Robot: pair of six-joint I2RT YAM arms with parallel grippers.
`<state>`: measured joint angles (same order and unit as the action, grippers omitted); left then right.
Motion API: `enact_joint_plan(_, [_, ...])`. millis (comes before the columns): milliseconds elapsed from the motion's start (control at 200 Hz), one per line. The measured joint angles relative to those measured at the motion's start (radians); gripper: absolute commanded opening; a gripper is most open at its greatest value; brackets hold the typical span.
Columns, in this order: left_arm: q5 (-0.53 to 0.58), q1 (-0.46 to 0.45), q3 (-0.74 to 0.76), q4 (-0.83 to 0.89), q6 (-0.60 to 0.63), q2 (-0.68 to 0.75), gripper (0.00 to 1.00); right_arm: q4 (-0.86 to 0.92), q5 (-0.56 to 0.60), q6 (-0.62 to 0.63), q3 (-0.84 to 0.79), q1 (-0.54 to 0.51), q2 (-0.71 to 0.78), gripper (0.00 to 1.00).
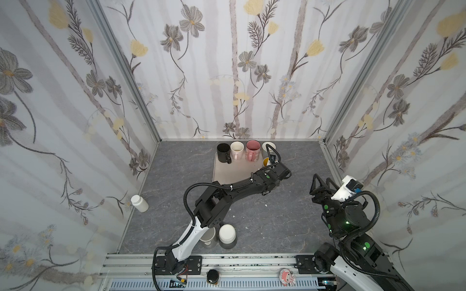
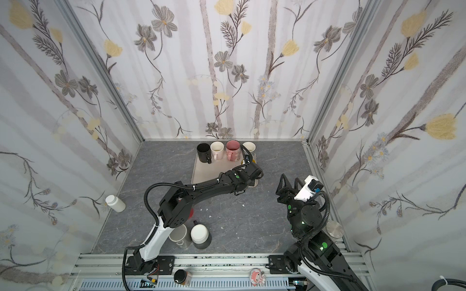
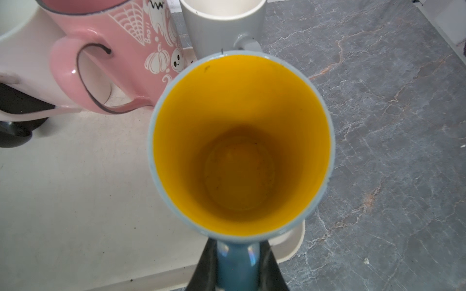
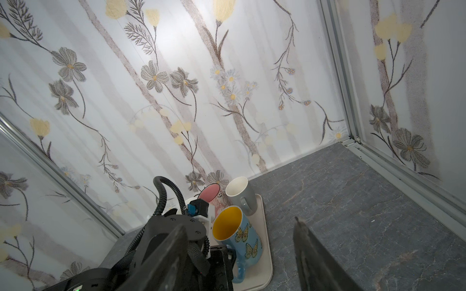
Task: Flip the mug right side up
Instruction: 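Lower the blue mug upright onto the tray beside the grey mug, open left gripper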
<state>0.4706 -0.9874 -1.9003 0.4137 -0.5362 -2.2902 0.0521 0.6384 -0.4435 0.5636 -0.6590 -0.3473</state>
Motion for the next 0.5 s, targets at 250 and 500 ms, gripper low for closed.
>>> enact_joint_plan(250, [0.024,-0.007,-0.013,0.005,-0.02,-0.019,0.0,0.008,0.015,0.0,-0.006,0.001,0.012,0.68])
enact_joint_plan(500, [0.008,-0.028,-0.008,-0.002,-0.042,-0.017,0.32,0.018,0.016,0.0,-0.009,0.002,0.011,0.7])
